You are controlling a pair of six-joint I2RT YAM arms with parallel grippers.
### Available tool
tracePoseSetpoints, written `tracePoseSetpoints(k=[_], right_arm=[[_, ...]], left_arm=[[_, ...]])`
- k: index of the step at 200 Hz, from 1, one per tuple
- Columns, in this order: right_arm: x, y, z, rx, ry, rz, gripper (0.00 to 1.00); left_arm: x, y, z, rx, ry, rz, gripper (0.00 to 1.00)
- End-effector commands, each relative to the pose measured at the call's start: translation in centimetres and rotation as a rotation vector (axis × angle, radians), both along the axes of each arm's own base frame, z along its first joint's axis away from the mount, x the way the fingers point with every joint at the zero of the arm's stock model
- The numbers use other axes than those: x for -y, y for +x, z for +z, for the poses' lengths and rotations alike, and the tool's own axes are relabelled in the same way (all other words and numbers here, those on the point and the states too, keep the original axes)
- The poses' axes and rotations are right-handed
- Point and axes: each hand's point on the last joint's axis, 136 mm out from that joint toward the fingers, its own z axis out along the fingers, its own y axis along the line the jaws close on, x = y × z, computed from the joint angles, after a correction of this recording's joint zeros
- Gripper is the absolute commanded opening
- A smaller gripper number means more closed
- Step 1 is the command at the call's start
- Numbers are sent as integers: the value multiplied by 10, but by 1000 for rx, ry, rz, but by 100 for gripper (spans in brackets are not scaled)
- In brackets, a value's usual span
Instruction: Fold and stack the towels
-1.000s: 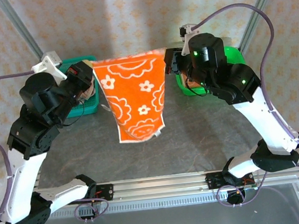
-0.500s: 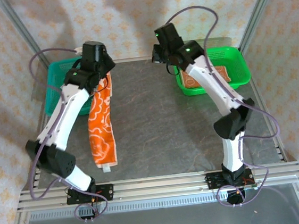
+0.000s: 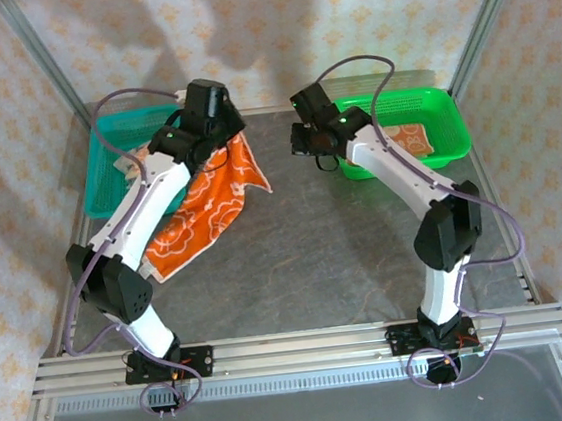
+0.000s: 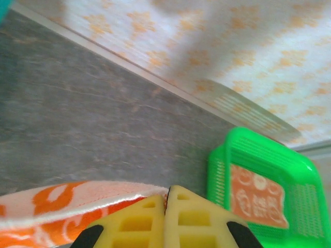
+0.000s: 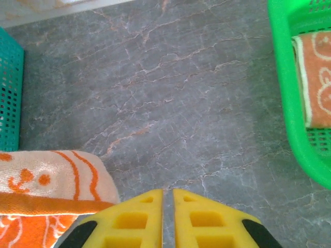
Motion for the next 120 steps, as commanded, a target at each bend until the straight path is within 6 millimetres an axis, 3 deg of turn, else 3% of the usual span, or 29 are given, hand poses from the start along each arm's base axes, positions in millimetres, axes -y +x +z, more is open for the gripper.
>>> tracePoseSetpoints(k=[1, 20, 35, 66, 86, 120], right_arm=[[24, 0, 35, 105, 45, -81, 13], [31, -8, 33, 102, 49, -86, 17], [33, -13, 29, 93, 48, -83, 20], [33, -25, 15, 58, 76, -75, 23], [29, -34, -2, 13, 113, -69, 26], [17, -54, -40, -73, 130, -67, 28]], left_arm=[[30, 3, 40, 97, -77, -45, 0], [44, 1, 47, 109, -60, -58, 0], [44, -4, 35, 81, -48, -54, 0], [15, -39, 4, 43, -8, -9, 0], [-14, -74, -36, -4, 30, 38, 0], [-38, -139, -138, -175, -1, 60, 0]])
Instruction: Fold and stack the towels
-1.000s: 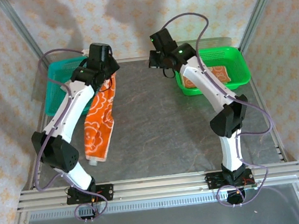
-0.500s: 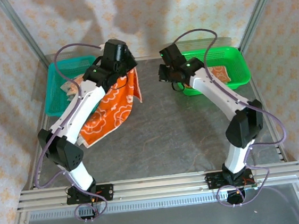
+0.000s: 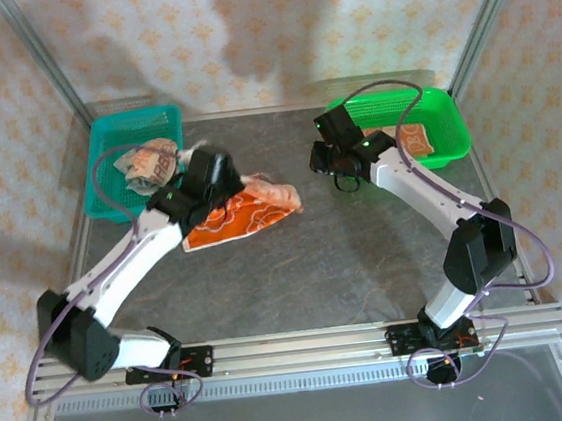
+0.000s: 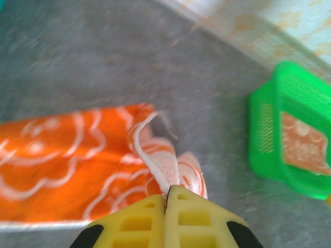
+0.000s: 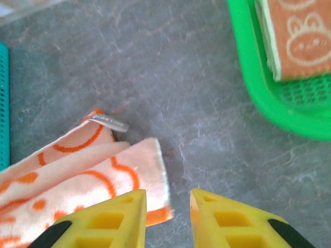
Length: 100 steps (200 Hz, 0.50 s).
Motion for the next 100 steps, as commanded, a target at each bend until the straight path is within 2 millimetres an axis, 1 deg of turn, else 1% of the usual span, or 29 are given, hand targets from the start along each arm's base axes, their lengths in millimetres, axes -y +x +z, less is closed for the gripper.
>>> tracePoseSetpoints(k=[1, 11, 22, 38, 58, 73, 87, 100], right_arm=[[-13, -13, -4, -12, 61, -1, 28], [-17, -20, -18, -45, 60, -10, 28], [-26, -28, -34, -84, 79, -12, 28], [-39, -41, -60, -142, 121, -22, 29], [-61, -54, -85, -192, 184, -15, 29], [-74, -61, -99, -205, 170, 11, 27], [-80, -62, -110, -215, 133, 32, 22], [-82, -59, -121, -221, 100, 43, 21]], left_arm=[[-17, -28, -40, -39, -50, 66, 0], [-21, -44, -67, -81, -72, 76, 0], [-25, -59, -91, -113, -95, 93, 0], [-34, -74, -113, -138, -100, 115, 0], [-42, -83, -121, -146, -74, 128, 0], [-43, -83, -123, -145, -62, 119, 0], [-43, -84, -125, -157, -51, 113, 0], [-42, -84, -126, -165, -53, 107, 0]])
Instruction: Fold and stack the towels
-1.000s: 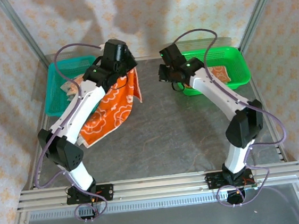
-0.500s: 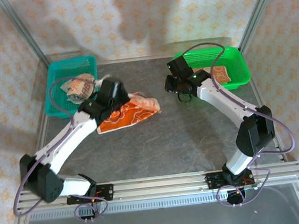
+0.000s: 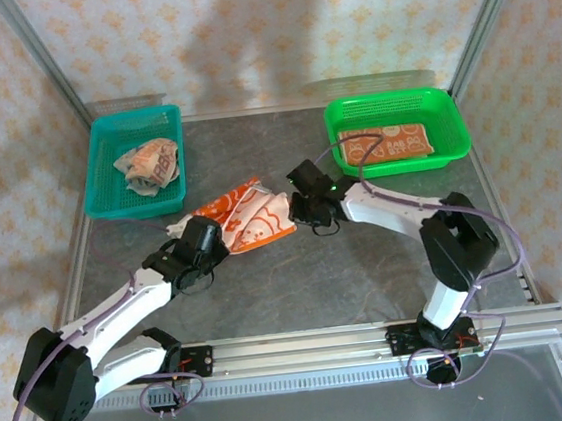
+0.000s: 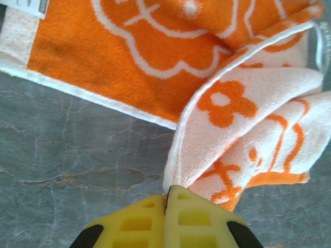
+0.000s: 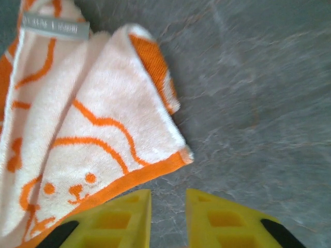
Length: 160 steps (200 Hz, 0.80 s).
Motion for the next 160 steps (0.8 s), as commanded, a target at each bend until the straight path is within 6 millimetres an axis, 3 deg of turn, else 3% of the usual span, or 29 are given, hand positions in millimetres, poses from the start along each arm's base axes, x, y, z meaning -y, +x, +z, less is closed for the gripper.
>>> tracePoseSetpoints(k=[1, 55, 130, 160], right_arm=[[-13, 12, -8, 22, 4, -7, 21], [-13, 12, -49, -27, -106, 40, 22], [-19, 13, -61, -37, -151, 82, 28], [-18, 6, -80, -70, -191, 96, 29]], left_arm=[[3, 6, 7, 32, -19, 14, 0], [4, 5, 5, 22, -24, 16, 0], [6, 8, 2, 10, -23, 14, 0], [8, 8, -1, 1, -26, 11, 0]])
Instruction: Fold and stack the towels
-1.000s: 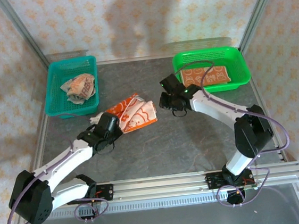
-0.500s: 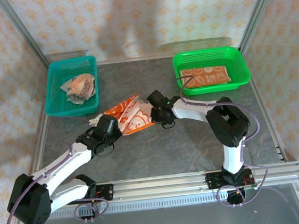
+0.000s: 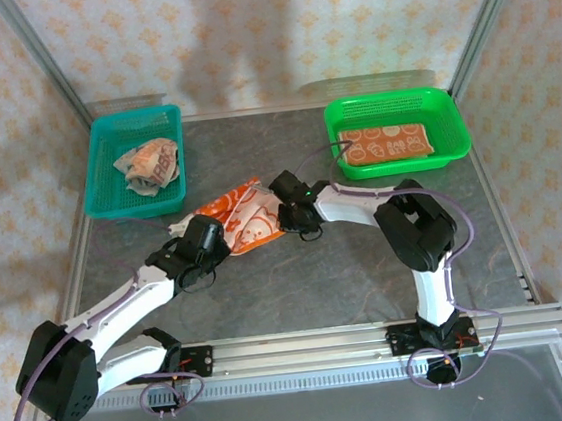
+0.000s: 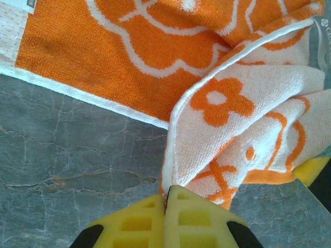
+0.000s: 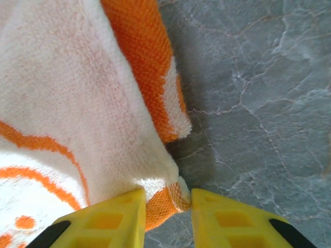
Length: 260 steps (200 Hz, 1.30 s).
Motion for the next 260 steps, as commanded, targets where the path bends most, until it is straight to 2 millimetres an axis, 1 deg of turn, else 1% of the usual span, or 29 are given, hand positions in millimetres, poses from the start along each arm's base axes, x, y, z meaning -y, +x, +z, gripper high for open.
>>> tracePoseSetpoints(k=[1, 18, 30, 43, 60, 71, 84, 92, 104, 129, 148, 164, 176, 196, 205, 208, 219, 223, 225, 231, 243, 250, 260], right_arm=[[4, -5, -17, -16, -73, 19, 29], [6, -9, -28, -32, -96, 23, 27], [7, -12, -31, -34, -110, 24, 21], [9, -13, -31, -34, -116, 19, 11], [12, -13, -20, -10, -111, 10, 0], [16, -12, -8, 15, -112, 4, 0], [20, -11, 13, 54, -102, -2, 0], [22, -10, 28, 83, -95, -5, 0], [26, -8, 55, 133, -79, -15, 0], [33, -4, 120, 265, -23, -18, 0], [42, 2, 171, 382, 2, -20, 0], [52, 11, 215, 473, 45, -50, 0], [60, 20, 250, 540, 83, -74, 0], [81, 37, 309, 663, 102, -150, 0], [87, 45, 337, 719, 112, -174, 0], [89, 48, 343, 734, 111, -179, 0], [95, 58, 373, 789, 126, -200, 0], [95, 62, 382, 806, 134, -202, 0], [95, 64, 387, 814, 136, -201, 0], [96, 68, 401, 839, 149, -202, 0], [94, 78, 425, 885, 162, -196, 0], [93, 83, 437, 910, 162, -194, 0], [90, 90, 449, 935, 158, -189, 0]], left_arm=[[5, 5, 5, 15, -22, 10, 0], [5, 5, 3, 10, -22, 10, 0], [5, 5, 3, 9, -21, 10, 0], [4, 5, 4, 12, -18, 11, 0], [4, 6, 9, 20, -19, 12, 0], [4, 6, 14, 28, -22, 11, 0], [6, 8, 25, 45, -32, 10, 0], [6, 11, 33, 59, -38, 9, 0], [8, 14, 51, 92, -48, 6, 0], [10, 25, 100, 182, -66, 4, 0], [11, 35, 147, 263, -67, -3, 0], [12, 46, 192, 341, -51, -18, 0], [12, 54, 226, 407, -39, -20, 0], [16, 71, 282, 525, -24, -31, 0], [18, 80, 304, 569, -18, -39, 0], [19, 84, 308, 574, -11, -41, 0], [20, 96, 333, 614, -6, -41, 0], [21, 99, 343, 631, -4, -44, 0], [21, 102, 344, 632, 2, -47, 0], [21, 108, 358, 659, 4, -45, 0], [20, 120, 382, 705, 12, -41, 0], [19, 127, 393, 729, 18, -40, 0], [15, 137, 406, 750, 27, -27, 0]])
